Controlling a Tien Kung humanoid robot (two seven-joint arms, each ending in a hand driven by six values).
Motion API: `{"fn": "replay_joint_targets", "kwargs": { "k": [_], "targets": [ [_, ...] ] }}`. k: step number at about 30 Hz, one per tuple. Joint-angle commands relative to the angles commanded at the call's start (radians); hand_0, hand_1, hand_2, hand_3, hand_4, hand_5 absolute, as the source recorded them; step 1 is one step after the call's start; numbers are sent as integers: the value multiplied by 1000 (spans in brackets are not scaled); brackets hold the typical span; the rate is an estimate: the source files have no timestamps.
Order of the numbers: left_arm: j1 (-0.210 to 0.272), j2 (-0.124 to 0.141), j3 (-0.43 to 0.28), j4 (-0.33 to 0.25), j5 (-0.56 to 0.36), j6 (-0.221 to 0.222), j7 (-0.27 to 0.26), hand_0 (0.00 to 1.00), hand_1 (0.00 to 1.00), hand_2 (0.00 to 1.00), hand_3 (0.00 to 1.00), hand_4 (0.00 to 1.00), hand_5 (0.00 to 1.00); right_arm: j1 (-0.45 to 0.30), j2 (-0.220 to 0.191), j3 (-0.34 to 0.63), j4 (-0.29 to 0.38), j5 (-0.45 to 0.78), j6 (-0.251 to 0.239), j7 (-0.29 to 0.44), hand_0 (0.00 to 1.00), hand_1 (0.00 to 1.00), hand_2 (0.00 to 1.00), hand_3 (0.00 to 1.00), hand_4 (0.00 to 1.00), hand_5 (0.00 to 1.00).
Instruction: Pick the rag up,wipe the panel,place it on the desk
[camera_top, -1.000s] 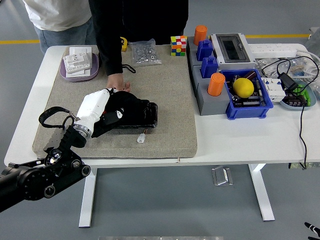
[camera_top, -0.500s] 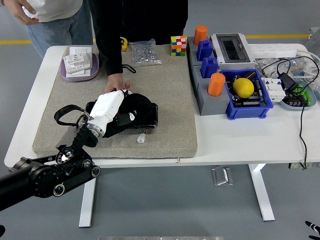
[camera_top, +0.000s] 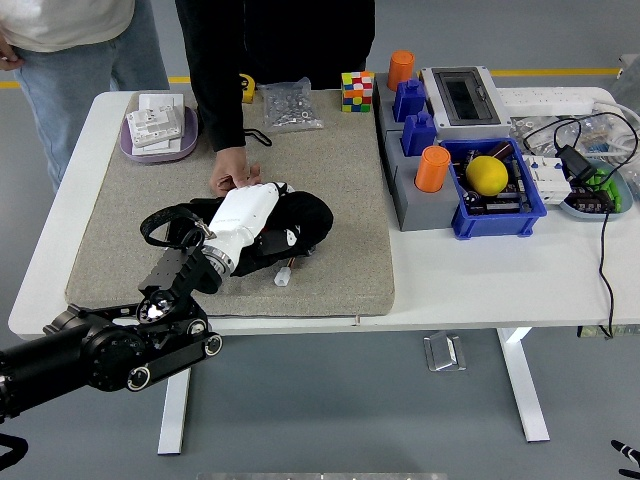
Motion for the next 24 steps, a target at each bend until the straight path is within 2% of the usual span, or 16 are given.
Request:
{"fn": "replay_joint_targets", "kwargs": {
  "k": [4, 9, 24],
  "targets": [
    [-2, -8, 7, 2, -1, 0, 1, 198, 91, 529, 509, 315, 2, 2, 0, -3, 1, 0, -1, 0, 770, 598, 707, 646, 998, 590],
    [0, -5, 6, 5, -2, 0, 1, 198, 91, 529, 509, 315, 2, 1, 3, -2, 0, -1, -2, 0, 770, 598, 707, 646, 998, 590],
    [25, 36, -30, -3, 20, 3, 3, 197, 91, 532, 510, 313, 2, -4, 10, 4, -2, -3, -3, 0, 769, 598, 707, 646, 998, 591]
  ]
}}
